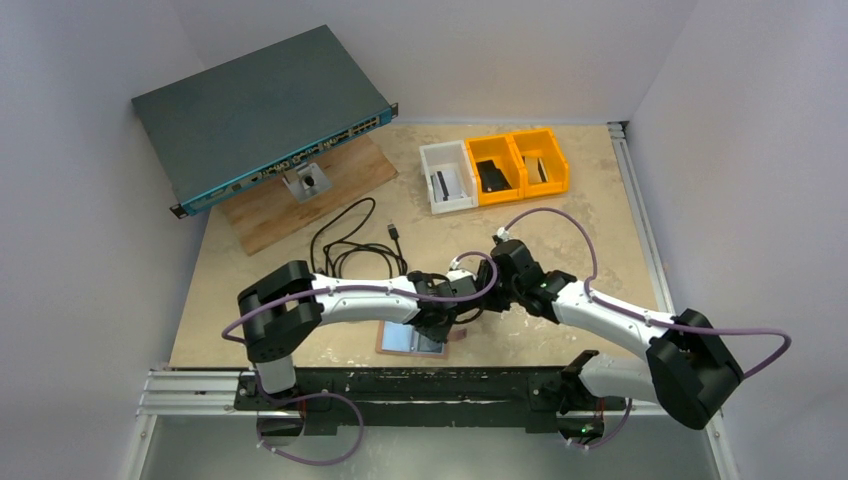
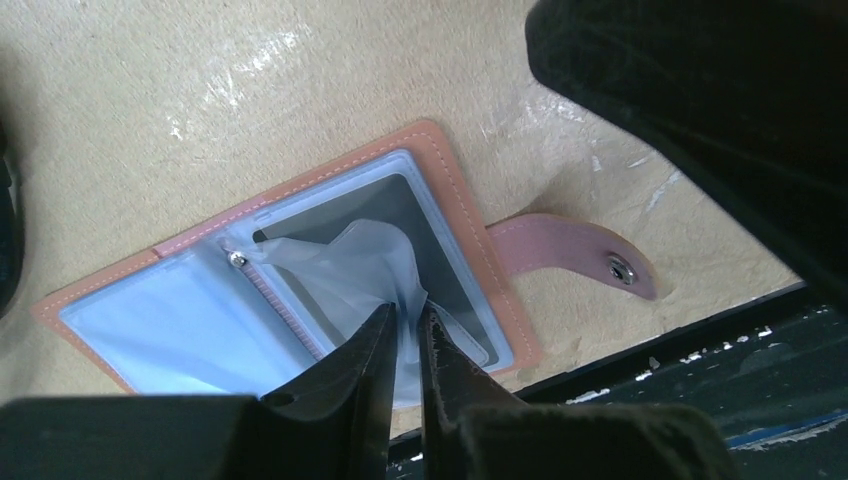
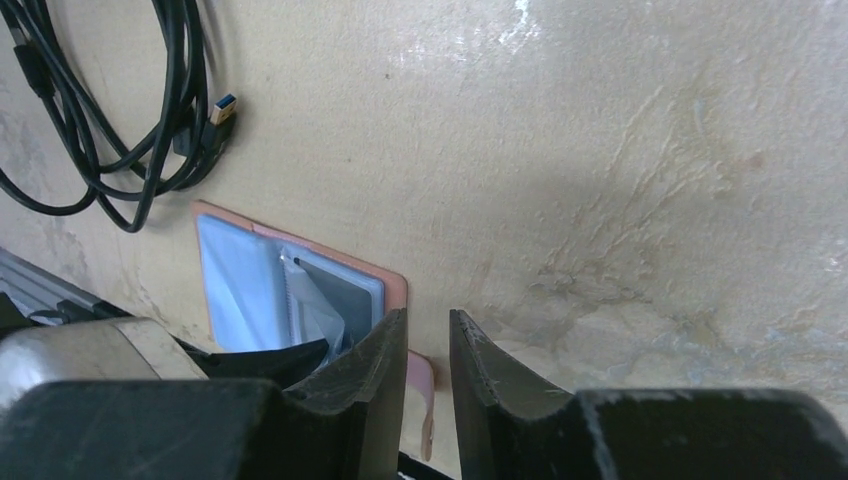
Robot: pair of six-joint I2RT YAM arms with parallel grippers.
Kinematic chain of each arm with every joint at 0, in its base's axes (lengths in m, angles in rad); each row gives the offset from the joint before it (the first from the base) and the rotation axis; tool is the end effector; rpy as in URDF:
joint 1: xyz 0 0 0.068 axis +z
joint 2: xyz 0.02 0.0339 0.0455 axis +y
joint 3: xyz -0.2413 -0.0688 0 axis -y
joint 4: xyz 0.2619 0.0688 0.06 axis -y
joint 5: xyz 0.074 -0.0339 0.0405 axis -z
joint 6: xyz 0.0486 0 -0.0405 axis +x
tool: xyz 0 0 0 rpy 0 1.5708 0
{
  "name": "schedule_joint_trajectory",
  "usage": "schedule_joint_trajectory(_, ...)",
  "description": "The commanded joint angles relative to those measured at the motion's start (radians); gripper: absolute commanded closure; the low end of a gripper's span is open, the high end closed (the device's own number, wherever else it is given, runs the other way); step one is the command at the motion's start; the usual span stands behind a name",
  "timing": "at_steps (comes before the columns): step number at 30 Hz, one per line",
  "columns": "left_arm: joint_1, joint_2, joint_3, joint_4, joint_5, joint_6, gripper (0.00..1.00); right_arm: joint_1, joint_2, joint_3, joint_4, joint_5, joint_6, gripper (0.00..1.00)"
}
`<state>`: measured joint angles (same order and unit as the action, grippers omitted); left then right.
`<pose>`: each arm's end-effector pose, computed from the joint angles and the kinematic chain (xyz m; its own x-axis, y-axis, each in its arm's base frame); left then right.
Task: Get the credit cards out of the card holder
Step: Remove the credit card from the card holder.
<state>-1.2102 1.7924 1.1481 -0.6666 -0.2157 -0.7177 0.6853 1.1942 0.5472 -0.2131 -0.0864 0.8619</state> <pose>0.1331 -0.3235 0.1222 -0.8452 0.4207 -0.3296 0.4497 0.8931 -0.0132 0.1957 0.1654 0.1351 -0.8937 0.2462 -0.3750 0.0066 0.8431 0.5378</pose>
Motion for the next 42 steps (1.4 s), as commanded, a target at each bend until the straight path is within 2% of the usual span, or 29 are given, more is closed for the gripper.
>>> schedule_joint_trajectory(1, 0.053, -0.067, -0.058, 0.104, 0.019, 0.002, 0.9, 0.009, 0.023, 0.054, 0.063, -0.059, -0.032, 0.78)
schedule_joint_trajectory(9, 0.142, -0.24, -0.2, 0.243, 0.123, -0.031, 0.94, 0.124, 0.151, 0.133, 0.109, -0.069, -0.029, 0.8)
schedule_joint_trajectory(17, 0.157, -0.325, -0.293, 0.317, 0.153, -0.055, 0.94, 0.206, 0.296, 0.185, 0.181, -0.079, -0.005, 0.82)
schedule_joint_trajectory(21, 0.158, -0.348, -0.319, 0.32, 0.143, -0.073, 0.88, 0.222, 0.331, 0.202, 0.196, -0.092, -0.004, 0.82)
schedule_joint_trajectory(24, 0.159, -0.39, -0.339, 0.292, 0.107, -0.09, 0.75, 0.224, 0.337, 0.212, 0.194, -0.099, -0.009, 0.82)
schedule_joint_trajectory(27, 0.158, -0.451, -0.356, 0.233, 0.048, -0.104, 0.67, 0.227, 0.335, 0.214, 0.196, -0.111, -0.011, 0.82)
schedule_joint_trajectory(35, 0.162, -0.613, -0.363, -0.003, -0.124, -0.184, 0.63, 0.268, 0.357, 0.261, 0.193, -0.143, -0.033, 0.81)
schedule_joint_trajectory(42, 0.177, -0.713, -0.381, -0.057, -0.144, -0.211, 0.62, 0.32, 0.483, 0.369, 0.161, -0.158, -0.069, 0.82)
